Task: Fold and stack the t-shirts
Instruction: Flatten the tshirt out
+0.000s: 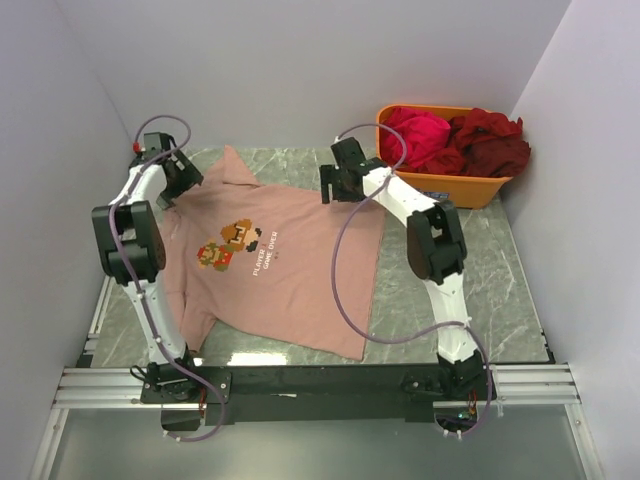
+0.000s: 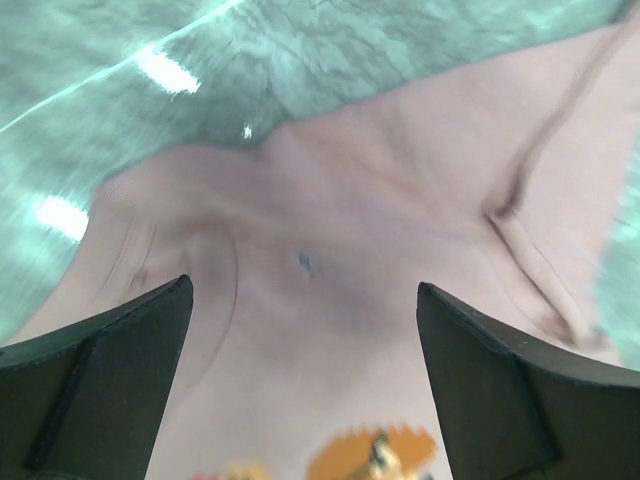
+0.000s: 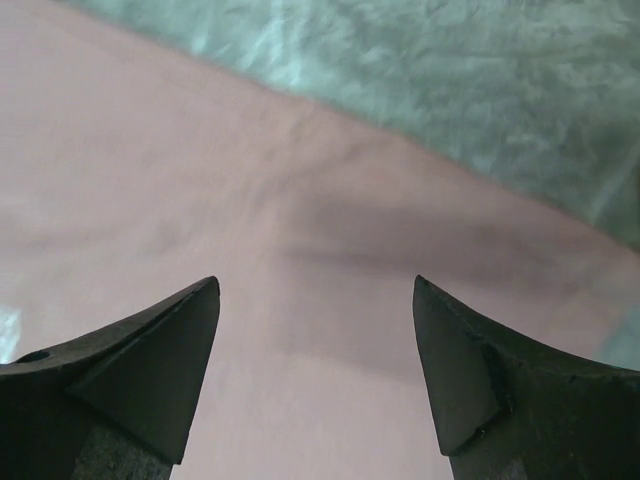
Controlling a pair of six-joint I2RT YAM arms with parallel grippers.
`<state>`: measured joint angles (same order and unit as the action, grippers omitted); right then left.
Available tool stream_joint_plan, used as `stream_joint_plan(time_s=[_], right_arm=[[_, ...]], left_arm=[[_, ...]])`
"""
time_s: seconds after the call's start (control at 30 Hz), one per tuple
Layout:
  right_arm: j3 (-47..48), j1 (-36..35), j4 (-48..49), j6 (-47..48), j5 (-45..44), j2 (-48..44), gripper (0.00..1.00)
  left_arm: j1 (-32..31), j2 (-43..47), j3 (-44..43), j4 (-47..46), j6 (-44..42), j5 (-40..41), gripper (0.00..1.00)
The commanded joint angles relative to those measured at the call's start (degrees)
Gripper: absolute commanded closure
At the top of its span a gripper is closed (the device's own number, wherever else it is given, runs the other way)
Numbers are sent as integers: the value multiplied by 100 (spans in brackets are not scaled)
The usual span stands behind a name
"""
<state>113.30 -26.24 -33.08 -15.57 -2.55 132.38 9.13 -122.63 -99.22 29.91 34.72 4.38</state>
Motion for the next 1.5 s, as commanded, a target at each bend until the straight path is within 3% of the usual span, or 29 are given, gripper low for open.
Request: stream_joint_plan(time_s=[0.0,0.23,0.4,0.57,0.67,0.83,1.13,1.47], right_arm=[[-508,-433,372,309,-237,-1439,16],[-3185,-1320,881,-428,-229,-3076,16],[-4787,-1849,1638,-1158,886,-3763,16],[-5160,-1920,1665,-1457,906,-3483,16],[-5046,-1789,1691,-1448,598,-3150,16],[-4632,-1156,1577,-1572,721,-2542,18],[-4650,-23,1295,-1466,404,-2207,18],[-4378,435,1322,-1185,299,-2155,18]], left_arm=[[2,1213,287,164,131,89,1],[-332,3120,3060,-740,939,-358,0],[-1069,3947,4339,-1417,1309,-737,0],[-1492,4326,4700,-1426,1318,-535,1],[-1519,4353,5122,-1953,1336,-780,1],[-1519,3774,5062,-1866,1301,-825,1],[-1501,3159,4456,-1234,1090,-87,1],[-1124,2402,4227,-1260,967,-139,1]])
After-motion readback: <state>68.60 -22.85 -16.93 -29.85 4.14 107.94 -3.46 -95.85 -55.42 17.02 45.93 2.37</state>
